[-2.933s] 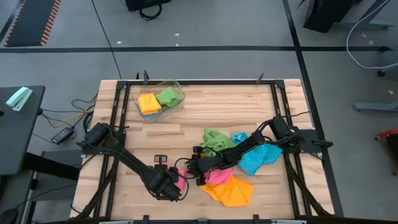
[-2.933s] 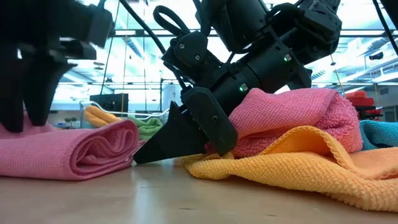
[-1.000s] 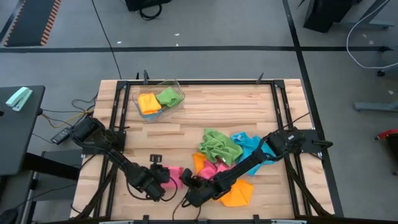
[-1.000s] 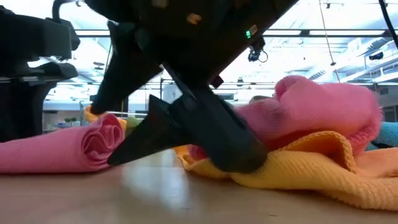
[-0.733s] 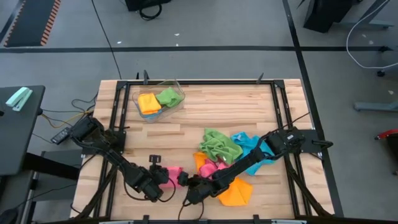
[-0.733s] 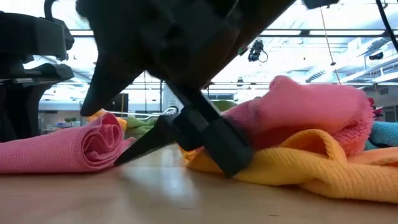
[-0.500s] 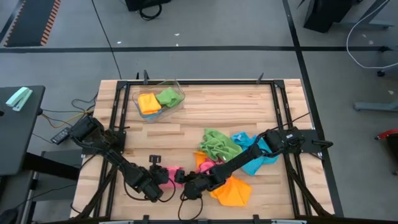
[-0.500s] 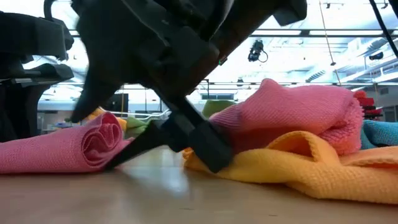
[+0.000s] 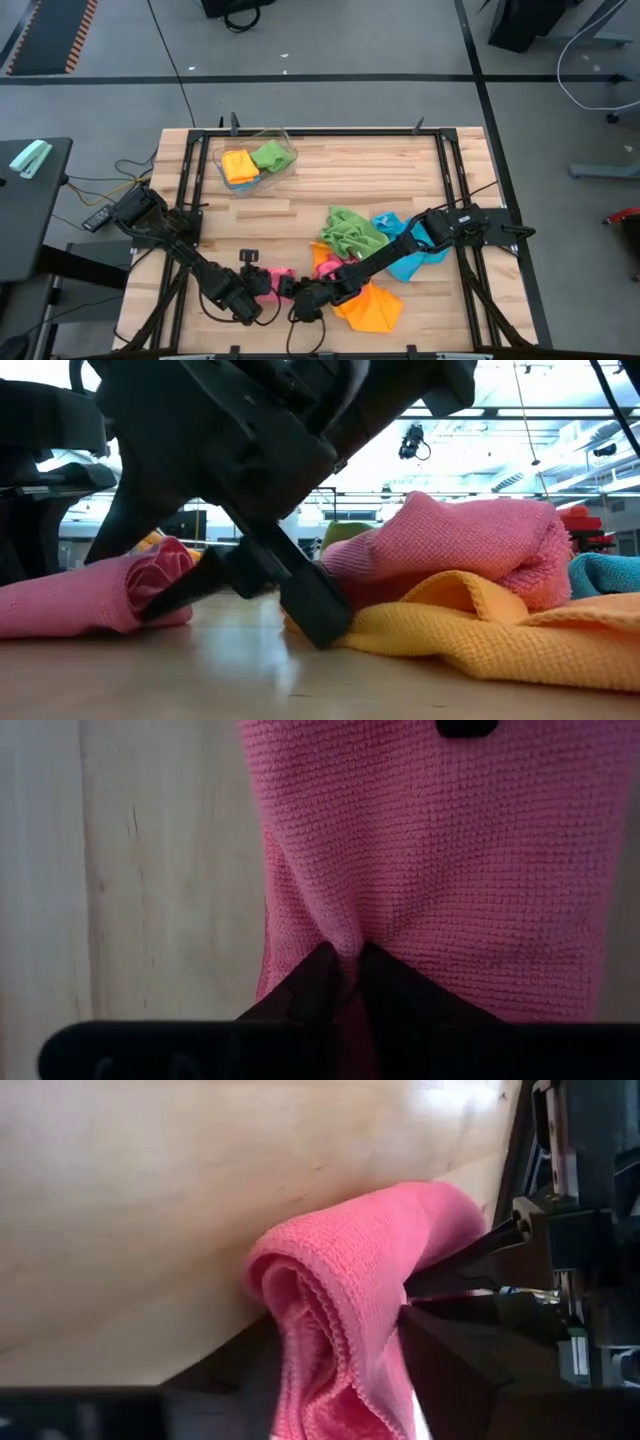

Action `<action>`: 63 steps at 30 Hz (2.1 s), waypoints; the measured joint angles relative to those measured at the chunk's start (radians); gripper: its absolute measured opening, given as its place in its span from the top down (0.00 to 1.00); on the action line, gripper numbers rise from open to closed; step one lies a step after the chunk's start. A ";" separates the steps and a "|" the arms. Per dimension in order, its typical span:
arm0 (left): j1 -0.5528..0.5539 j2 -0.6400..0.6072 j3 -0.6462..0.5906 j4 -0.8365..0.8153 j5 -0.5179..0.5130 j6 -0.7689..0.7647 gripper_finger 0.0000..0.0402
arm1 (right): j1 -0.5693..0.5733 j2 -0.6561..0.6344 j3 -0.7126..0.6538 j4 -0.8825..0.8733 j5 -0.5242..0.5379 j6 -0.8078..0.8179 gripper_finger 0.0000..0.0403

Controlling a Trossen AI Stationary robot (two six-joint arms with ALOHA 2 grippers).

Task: Fold microfiber towels
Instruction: Stack the left pink microfiber towel on top of the green microfiber towel

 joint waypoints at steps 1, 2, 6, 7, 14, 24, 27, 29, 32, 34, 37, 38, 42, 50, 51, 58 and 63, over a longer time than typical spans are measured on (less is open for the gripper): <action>0.000 0.000 0.000 0.001 0.000 -0.001 0.85 | 0.000 0.000 0.000 0.000 -0.007 0.016 0.56; 0.000 0.000 0.000 0.002 0.000 -0.001 0.85 | 0.000 0.001 0.000 0.000 -0.010 0.038 0.61; -0.011 -0.020 -0.003 -0.002 0.007 0.000 0.84 | 0.000 0.001 0.000 -0.003 -0.013 0.098 0.79; -0.014 -0.030 0.004 -0.013 0.017 -0.001 0.83 | 0.000 0.001 0.000 -0.006 -0.013 0.112 0.83; -0.072 -0.091 0.094 -0.051 -0.038 -0.039 0.78 | -0.005 -0.047 -0.008 -0.085 -0.028 0.361 0.93; -0.074 -0.035 0.105 0.030 -0.091 -0.034 0.42 | -0.032 -0.107 -0.008 -0.172 -0.123 0.706 0.93; -0.063 -0.015 0.105 0.040 -0.091 -0.029 0.32 | -0.034 -0.109 -0.008 -0.162 -0.123 0.772 0.93; -0.063 -0.003 0.105 0.044 -0.095 -0.027 0.29 | -0.040 -0.109 -0.008 -0.163 -0.122 0.821 0.93; -0.071 0.007 0.105 0.047 -0.123 -0.026 0.29 | -0.044 -0.109 -0.007 -0.158 -0.117 0.870 0.93; -0.074 0.018 0.105 0.046 -0.142 -0.015 0.30 | -0.046 -0.109 -0.007 -0.154 -0.108 0.898 0.93; -0.080 0.033 0.105 0.057 -0.151 0.001 0.32 | -0.048 -0.109 -0.007 -0.151 -0.103 0.948 0.93; -0.080 0.038 0.105 0.059 -0.158 0.001 0.32 | -0.050 -0.114 -0.007 -0.153 -0.103 0.957 0.93; -0.080 0.058 0.106 0.057 -0.238 0.020 0.33 | -0.053 -0.139 -0.006 -0.158 -0.103 1.003 0.93; -0.080 0.098 0.106 0.064 -0.380 0.039 0.33 | -0.053 -0.181 -0.005 -0.150 -0.123 1.104 0.93; -0.080 0.101 0.106 0.066 -0.383 0.039 0.33 | -0.053 -0.181 -0.005 -0.152 -0.124 1.106 0.93; -0.067 0.103 0.106 0.066 -0.374 0.026 0.40 | -0.054 -0.181 -0.005 -0.141 -0.132 1.112 0.93; -0.040 0.103 0.106 0.074 -0.323 0.003 0.50 | -0.051 -0.181 -0.005 -0.136 -0.134 1.115 0.93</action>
